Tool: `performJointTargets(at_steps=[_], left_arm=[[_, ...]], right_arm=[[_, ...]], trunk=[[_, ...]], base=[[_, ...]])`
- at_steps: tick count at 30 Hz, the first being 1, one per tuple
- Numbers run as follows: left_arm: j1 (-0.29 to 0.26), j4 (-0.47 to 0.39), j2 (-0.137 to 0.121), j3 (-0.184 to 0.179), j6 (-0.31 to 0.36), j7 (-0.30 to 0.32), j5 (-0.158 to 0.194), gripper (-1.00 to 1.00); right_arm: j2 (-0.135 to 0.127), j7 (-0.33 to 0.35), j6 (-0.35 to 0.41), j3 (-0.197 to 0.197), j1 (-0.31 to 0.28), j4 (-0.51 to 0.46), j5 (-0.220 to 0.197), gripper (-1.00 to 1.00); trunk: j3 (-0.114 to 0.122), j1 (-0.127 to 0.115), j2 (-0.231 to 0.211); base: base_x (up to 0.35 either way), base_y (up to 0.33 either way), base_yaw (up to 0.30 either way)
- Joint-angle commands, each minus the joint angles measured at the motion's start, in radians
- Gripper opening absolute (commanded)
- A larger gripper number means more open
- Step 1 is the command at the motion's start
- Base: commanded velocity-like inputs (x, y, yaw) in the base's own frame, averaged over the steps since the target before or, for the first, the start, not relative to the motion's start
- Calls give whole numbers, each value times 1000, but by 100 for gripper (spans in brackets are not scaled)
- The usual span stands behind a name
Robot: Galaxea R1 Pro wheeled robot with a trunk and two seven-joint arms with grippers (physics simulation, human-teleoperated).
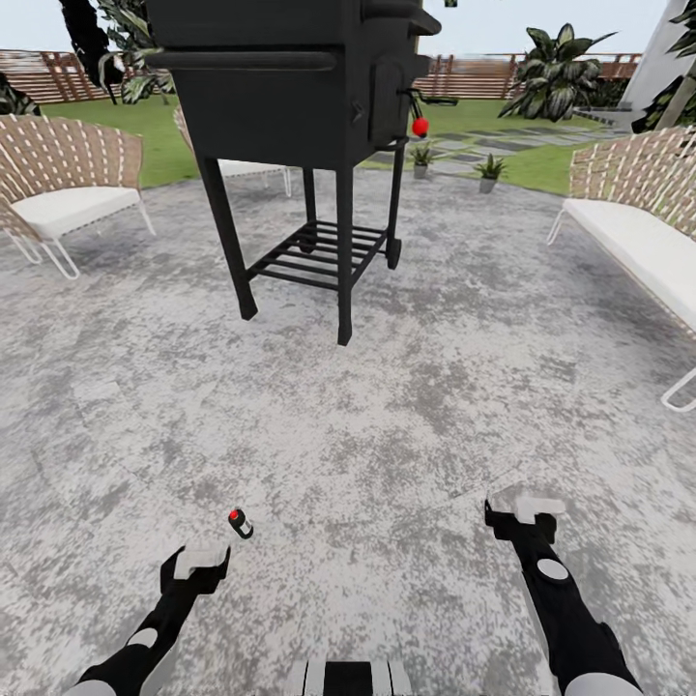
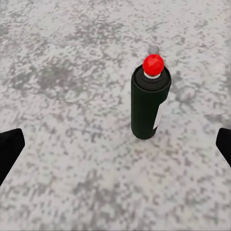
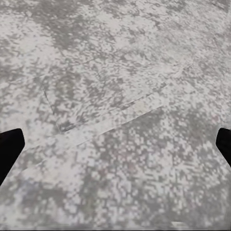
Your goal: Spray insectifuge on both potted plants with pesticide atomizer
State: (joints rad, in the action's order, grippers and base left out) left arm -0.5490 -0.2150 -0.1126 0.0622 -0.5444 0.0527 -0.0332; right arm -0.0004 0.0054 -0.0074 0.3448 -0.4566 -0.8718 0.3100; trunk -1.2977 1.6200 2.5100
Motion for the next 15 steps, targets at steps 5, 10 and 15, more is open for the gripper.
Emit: performJointTargets(at_steps=[5, 10, 15], left_arm=[[-1, 3, 3, 4, -12, 12, -4, 100], [-2, 4, 5, 3, -10, 15, -41, 100], [-2, 5, 7, 4, -7, 14, -73, 100]], right_arm=[[0, -1, -2, 3, 0, 39, 8, 100], [2, -2, -2, 3, 0, 50, 8, 100], [2, -1, -2, 3, 0, 51, 8, 100]], trunk=[[-20, 2, 1], [-39, 4, 3], [-59, 7, 4]], base=[[0, 0, 0], [0, 0, 0], [0, 0, 0]])
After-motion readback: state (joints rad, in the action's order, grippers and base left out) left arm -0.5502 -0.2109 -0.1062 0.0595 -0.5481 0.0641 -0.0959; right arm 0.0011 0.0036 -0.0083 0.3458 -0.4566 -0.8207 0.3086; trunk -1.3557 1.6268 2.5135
